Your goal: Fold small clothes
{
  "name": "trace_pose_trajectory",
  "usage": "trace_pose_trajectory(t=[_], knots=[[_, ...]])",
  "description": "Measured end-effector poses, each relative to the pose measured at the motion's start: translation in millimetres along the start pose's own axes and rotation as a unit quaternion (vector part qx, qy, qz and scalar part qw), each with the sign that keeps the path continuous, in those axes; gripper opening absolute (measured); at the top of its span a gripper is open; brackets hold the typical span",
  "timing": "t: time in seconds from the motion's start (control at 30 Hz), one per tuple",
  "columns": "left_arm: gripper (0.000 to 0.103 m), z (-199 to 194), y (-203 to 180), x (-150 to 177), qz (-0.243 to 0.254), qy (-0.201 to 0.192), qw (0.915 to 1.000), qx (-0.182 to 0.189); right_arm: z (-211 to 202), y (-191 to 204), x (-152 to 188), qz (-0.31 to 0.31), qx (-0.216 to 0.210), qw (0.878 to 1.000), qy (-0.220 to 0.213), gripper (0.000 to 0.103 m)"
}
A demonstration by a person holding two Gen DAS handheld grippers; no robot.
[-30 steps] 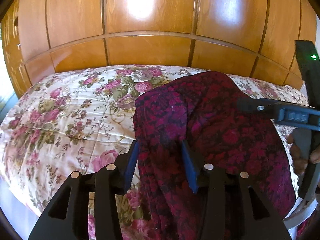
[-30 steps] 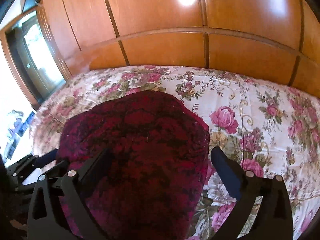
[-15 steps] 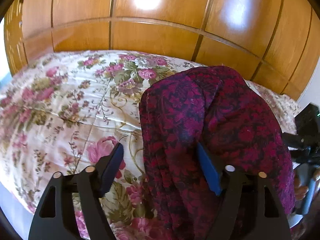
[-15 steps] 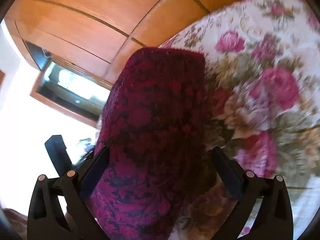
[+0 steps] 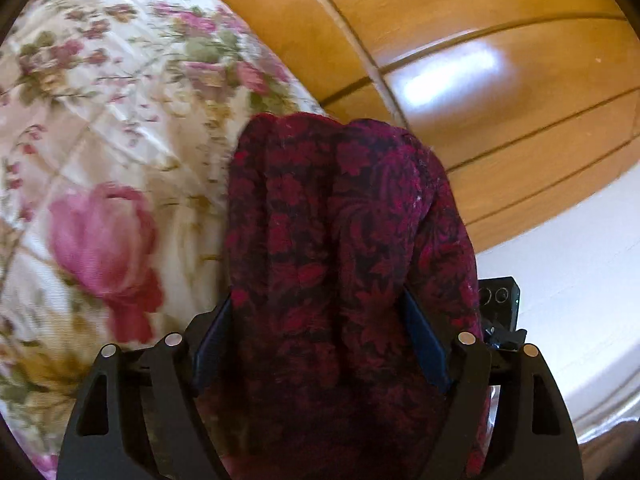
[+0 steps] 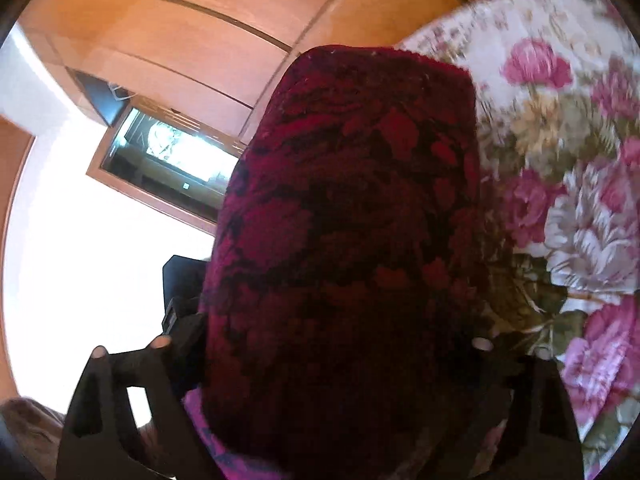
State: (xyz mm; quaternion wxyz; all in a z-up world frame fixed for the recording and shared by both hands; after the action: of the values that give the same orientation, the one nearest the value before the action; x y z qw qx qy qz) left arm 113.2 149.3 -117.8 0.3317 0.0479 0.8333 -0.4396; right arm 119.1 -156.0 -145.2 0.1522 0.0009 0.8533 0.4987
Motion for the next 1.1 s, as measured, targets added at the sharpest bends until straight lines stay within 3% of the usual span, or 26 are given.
trace_pose_trajectory(t=[0.23,0.43,0.6,0.73,0.8,0.83,0.87,0.9,0.93,1.0,1.07,1.1], knots=[[0.078,43.6,-61.3,-20.3,0.054,0.029,0.9963,0.061,-71.4,23.3,13.7,-0.034,-0.001,0.996,-0.084,0.077],[0.078,157.1,-161.4,-54.7,0.137,0.084,0.9804,0.113,-179.3,5.5,10.8,-0.029,0.038,0.978,-0.205,0.077],[0.078,255.6,-234.2,-66.7,0.199,0.139,0.9624,0.121,-261.0,-46.5,6.1,0.018,0.072,0.955,-0.287,0.077],[0.074,325.5,-273.8,-51.8,0.257,0.190,0.9450,0.069,-296.3,-103.2,7.4,0.073,0.122,0.935,-0.325,0.080],[0.062,357.9,-282.1,-39.1,0.307,0.216,0.9269,0.004,-298.0,-131.9,11.3,0.102,0.164,0.925,-0.326,0.081],[0.061,371.8,-282.4,-29.5,0.341,0.231,0.9105,-0.036,-292.4,-142.0,14.7,0.115,0.182,0.922,-0.323,0.084],[0.063,376.9,-281.7,-21.5,0.367,0.229,0.9001,-0.055,-289.6,-148.8,19.8,0.126,0.186,0.918,-0.326,0.086],[0.067,377.8,-282.5,-16.4,0.382,0.218,0.8957,-0.065,-289.1,-154.0,25.8,0.139,0.178,0.915,-0.334,0.089],[0.067,377.3,-279.3,-19.2,0.384,0.213,0.8959,-0.070,-291.5,-154.4,30.5,0.143,0.182,0.911,-0.340,0.095],[0.067,369.9,-278.2,-19.5,0.383,0.197,0.8983,-0.084,-296.4,-144.4,35.1,0.136,0.205,0.904,-0.351,0.097],[0.067,352.0,-275.6,-17.8,0.409,0.172,0.8891,-0.111,-316.6,-136.2,38.9,0.125,0.237,0.892,-0.365,0.097],[0.067,347.1,-279.2,-15.4,0.421,0.162,0.8841,-0.122,-322.7,-124.0,42.8,0.111,0.266,0.880,-0.378,0.096]])
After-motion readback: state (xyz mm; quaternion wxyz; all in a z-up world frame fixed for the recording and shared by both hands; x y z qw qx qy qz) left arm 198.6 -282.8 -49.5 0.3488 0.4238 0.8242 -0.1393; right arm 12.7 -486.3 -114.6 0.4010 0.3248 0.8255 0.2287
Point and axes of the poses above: each gripper's, at about its wrist camera, not at the fingertips, and z roughly the way its jaws point, y to its left, x to its underside, the point moved 4 cm from there along z, roughly the way its jaws point, and after that the axes turned 14 degrees about z, right-handed, at the moved point
